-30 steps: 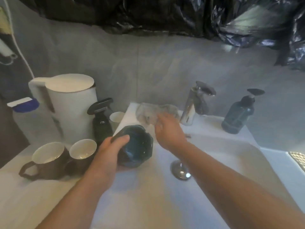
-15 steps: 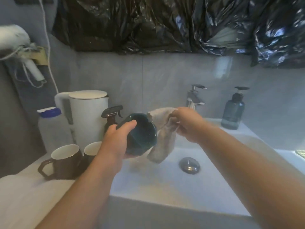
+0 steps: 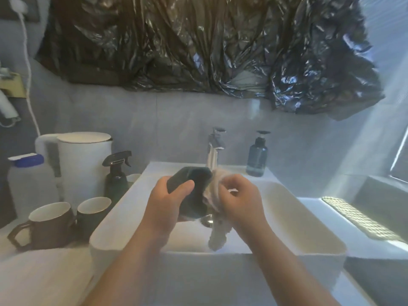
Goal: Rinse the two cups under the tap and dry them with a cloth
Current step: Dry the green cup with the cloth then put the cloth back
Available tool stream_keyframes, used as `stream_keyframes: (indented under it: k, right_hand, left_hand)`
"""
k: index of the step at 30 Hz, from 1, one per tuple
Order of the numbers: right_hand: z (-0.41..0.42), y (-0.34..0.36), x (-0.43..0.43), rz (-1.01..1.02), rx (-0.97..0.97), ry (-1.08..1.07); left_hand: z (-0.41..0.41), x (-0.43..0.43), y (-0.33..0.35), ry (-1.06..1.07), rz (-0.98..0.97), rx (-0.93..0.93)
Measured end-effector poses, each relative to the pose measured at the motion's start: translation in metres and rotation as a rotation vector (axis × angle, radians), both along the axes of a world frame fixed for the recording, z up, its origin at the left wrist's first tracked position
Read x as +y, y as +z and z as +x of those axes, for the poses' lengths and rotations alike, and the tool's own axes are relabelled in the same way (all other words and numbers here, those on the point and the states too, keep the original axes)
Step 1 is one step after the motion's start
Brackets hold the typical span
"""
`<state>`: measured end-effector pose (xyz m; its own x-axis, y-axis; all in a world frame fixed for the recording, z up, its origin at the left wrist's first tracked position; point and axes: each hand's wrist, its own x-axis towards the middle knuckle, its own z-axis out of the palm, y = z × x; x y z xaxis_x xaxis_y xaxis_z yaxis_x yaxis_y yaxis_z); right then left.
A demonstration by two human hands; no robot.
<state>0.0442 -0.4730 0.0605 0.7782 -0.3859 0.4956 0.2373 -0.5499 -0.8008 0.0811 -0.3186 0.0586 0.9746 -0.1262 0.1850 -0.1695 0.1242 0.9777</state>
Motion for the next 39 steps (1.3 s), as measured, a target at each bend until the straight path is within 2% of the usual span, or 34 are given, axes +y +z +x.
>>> stream_keyframes:
  k: [2,6,9,12,17,21,23,25,28,30,34,36,39]
  right_hand:
    - [0.003,0.002,-0.006,-0.082,0.002,-0.089]
    - [0.008,0.001,-0.013,-0.094,0.075,-0.086]
    - [0.007,-0.001,-0.018,-0.288,0.122,-0.205]
    - [0.007,0.003,-0.021,-0.453,0.070,-0.276]
    - [0.005,0.012,-0.021,-0.544,0.137,-0.134]
    - [-0.003,0.021,-0.029,-0.390,0.267,0.028]
    - [-0.008,0.030,-0.035,-0.411,0.166,-0.040]
    - [-0.017,0.038,-0.040,-0.495,0.148,-0.175]
    - [-0.020,0.041,-0.045,-0.388,0.125,-0.251]
    - [-0.022,0.043,-0.039,-0.379,0.074,-0.146]
    - [-0.020,0.032,-0.024,-0.499,0.155,0.216]
    - [-0.010,0.024,-0.025,-0.353,0.043,0.252]
    - [0.003,0.018,-0.029,-0.112,-0.123,0.097]
  left_hand:
    - [-0.001,-0.006,0.005,-0.061,0.034,-0.056]
    - [0.000,-0.014,0.012,-0.177,0.121,-0.170]
    - [0.003,-0.014,0.015,-0.208,0.283,-0.290]
    - [0.003,-0.017,0.016,-0.128,0.450,-0.365]
    - [0.012,-0.024,0.012,-0.005,0.312,-0.344]
    - [0.019,-0.025,0.010,-0.052,0.285,-0.247]
    - [0.022,-0.023,0.010,-0.062,0.270,-0.187]
    - [0.023,-0.022,0.010,-0.068,0.246,-0.129]
    - [0.022,-0.020,0.012,-0.063,0.218,-0.070]
    - [0.021,-0.020,0.014,-0.039,0.212,-0.041]
    - [0.021,-0.017,0.018,0.047,0.168,-0.001]
    - [0.020,-0.014,0.020,0.072,0.152,-0.027]
    - [0.012,-0.013,0.026,0.025,0.169,-0.126]
